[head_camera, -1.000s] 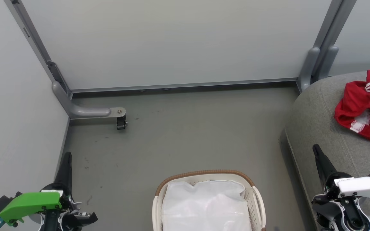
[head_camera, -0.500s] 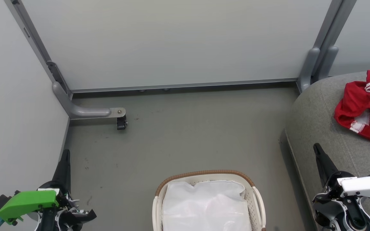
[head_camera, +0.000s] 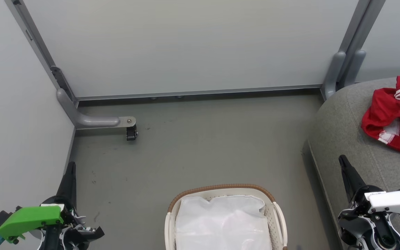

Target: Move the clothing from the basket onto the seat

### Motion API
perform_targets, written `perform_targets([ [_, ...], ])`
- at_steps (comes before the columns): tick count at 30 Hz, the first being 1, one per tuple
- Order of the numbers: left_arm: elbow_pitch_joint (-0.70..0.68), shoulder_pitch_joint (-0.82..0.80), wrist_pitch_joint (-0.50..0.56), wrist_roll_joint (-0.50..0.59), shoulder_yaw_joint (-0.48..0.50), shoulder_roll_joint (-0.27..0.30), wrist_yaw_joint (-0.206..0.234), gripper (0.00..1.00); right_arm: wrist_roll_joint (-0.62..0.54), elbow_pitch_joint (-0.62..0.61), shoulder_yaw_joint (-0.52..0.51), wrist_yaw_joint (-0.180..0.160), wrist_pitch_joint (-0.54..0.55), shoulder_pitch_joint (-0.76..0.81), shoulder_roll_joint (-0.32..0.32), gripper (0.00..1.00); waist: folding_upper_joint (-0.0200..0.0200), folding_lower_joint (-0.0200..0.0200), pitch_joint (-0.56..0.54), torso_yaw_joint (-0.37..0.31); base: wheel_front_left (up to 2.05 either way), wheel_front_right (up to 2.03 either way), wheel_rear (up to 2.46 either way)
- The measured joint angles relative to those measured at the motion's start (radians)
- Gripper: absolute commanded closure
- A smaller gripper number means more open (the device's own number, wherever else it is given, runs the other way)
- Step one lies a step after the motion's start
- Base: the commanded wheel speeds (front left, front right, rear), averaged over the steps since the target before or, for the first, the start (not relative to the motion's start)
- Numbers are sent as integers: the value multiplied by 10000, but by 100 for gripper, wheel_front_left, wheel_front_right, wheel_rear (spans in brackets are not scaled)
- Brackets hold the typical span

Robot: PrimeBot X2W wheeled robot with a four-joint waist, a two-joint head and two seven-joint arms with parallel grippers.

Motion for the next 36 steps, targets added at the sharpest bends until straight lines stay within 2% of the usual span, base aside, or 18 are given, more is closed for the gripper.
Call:
perform_targets([
  [36, -2, 0, 0, 0, 2, 0, 0, 100, 0, 0, 0, 0, 0, -2, 0, 100, 0, 0, 0, 0, 0, 0, 0],
])
